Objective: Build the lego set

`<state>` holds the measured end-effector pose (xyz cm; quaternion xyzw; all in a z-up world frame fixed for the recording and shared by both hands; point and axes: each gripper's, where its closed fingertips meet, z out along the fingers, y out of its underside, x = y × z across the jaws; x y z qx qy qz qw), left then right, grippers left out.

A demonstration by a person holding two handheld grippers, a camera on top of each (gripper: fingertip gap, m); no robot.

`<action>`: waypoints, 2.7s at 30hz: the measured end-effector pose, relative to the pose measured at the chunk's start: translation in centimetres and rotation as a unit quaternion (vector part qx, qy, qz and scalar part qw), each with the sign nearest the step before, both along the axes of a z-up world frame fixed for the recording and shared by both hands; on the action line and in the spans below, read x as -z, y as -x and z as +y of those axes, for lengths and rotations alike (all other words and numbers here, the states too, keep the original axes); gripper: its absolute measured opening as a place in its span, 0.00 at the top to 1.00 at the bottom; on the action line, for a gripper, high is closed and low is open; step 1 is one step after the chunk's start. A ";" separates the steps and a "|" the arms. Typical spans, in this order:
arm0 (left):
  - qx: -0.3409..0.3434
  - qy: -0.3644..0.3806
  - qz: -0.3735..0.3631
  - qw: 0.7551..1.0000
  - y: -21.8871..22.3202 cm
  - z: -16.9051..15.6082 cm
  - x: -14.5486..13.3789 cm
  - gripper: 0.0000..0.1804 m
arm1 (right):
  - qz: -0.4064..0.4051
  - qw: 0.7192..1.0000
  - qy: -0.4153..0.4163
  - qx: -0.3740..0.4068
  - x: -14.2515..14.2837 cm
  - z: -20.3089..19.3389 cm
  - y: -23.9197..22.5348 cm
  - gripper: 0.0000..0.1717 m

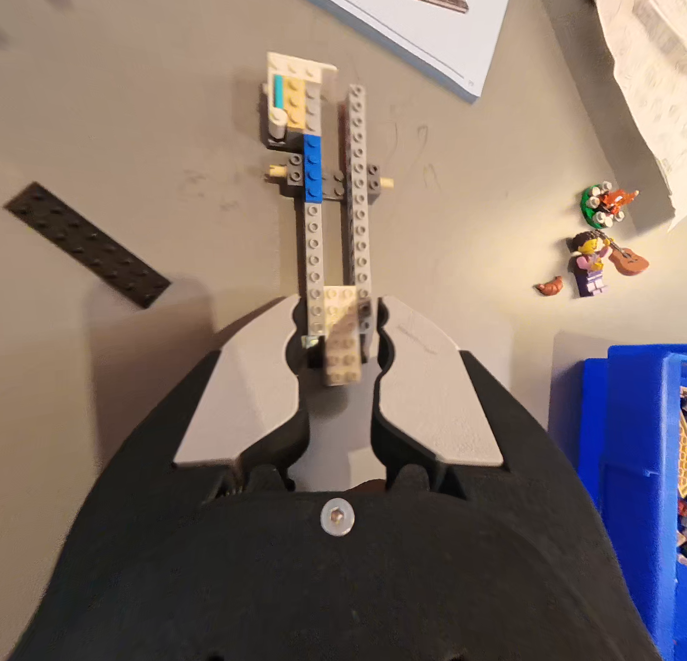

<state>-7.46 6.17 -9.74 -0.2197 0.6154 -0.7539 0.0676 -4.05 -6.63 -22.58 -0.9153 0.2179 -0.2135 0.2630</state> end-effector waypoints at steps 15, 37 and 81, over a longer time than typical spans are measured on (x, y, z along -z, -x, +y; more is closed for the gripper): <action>0.041 -0.025 0.010 0.999 0.7 -1.9 1.1 0.86 | 0.003 0.986 -0.097 -0.132 -3.3 1.6 0.4 0.80; 0.047 -0.014 0.016 0.999 0.6 -1.5 1.1 0.86 | 0.074 0.976 -0.154 -0.137 -1.2 7.6 5.6 0.80; 0.043 0.028 0.039 0.998 -0.1 -0.4 0.9 0.86 | 0.075 0.941 -0.173 -0.281 -8.9 -7.8 5.2 0.78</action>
